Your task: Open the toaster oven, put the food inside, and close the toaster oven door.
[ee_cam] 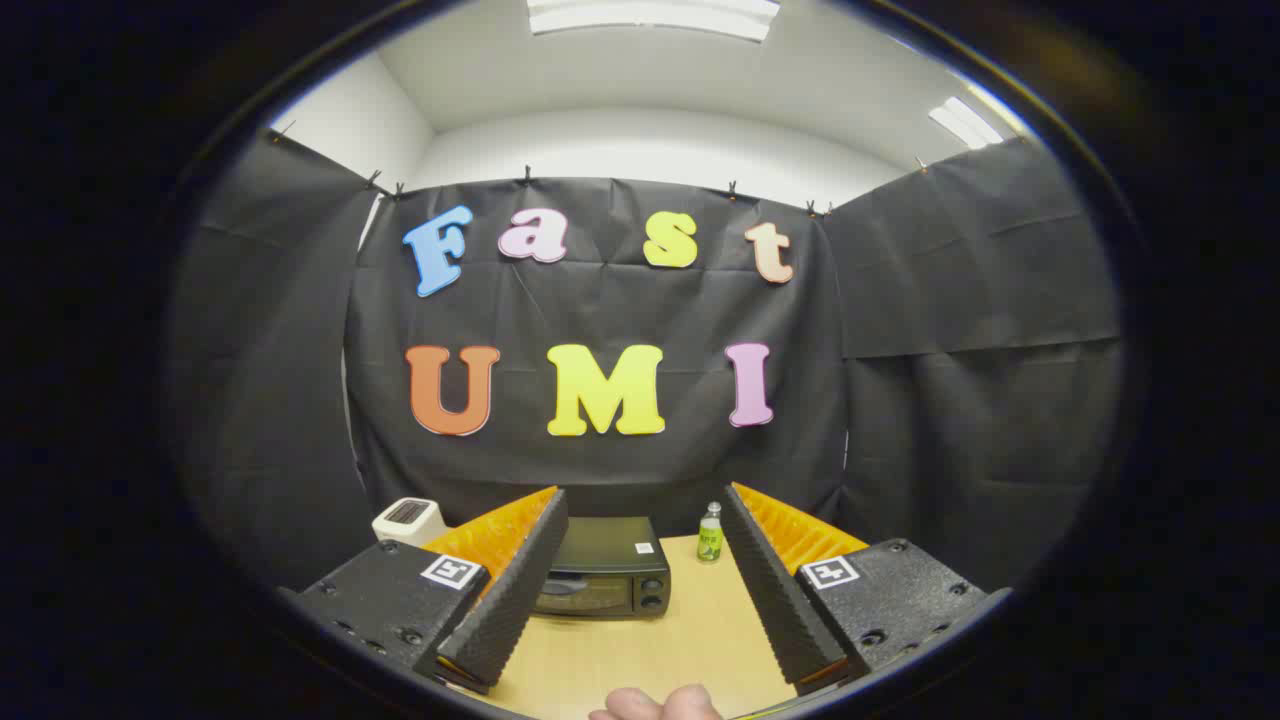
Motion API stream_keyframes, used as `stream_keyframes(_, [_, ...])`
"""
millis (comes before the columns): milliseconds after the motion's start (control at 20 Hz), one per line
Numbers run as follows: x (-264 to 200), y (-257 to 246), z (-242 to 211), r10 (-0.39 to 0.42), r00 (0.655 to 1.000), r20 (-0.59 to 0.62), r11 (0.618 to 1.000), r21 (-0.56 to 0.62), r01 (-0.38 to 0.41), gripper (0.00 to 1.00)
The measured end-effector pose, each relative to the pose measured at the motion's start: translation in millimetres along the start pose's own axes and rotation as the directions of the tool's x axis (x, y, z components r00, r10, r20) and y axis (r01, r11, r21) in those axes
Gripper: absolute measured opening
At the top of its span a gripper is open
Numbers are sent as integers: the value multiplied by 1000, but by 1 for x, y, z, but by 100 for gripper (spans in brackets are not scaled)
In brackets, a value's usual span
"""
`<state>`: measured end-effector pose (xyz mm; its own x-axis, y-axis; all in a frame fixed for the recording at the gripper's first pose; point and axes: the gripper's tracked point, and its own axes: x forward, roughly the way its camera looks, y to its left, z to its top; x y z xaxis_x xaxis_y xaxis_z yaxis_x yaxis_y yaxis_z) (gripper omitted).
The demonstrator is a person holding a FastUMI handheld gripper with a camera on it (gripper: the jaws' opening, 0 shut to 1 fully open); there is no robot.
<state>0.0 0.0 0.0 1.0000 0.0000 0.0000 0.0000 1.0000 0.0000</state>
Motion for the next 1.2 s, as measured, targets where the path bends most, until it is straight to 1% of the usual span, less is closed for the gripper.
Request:
stream_keyframes(700, [23, 0, 1, 2, 1000, -6, 1000, 23, -2, 100])
stream_keyframes(800, [23, 4, -4, 18, 999, -31, 999, 45, -17, 100])
stream_keyframes(900, [23, 2, -7, 15, 999, -48, 998, 56, -13, 100])
stream_keyframes(1200, [16, -3, -18, 7, 998, -70, 1000, 23, -5, 100])
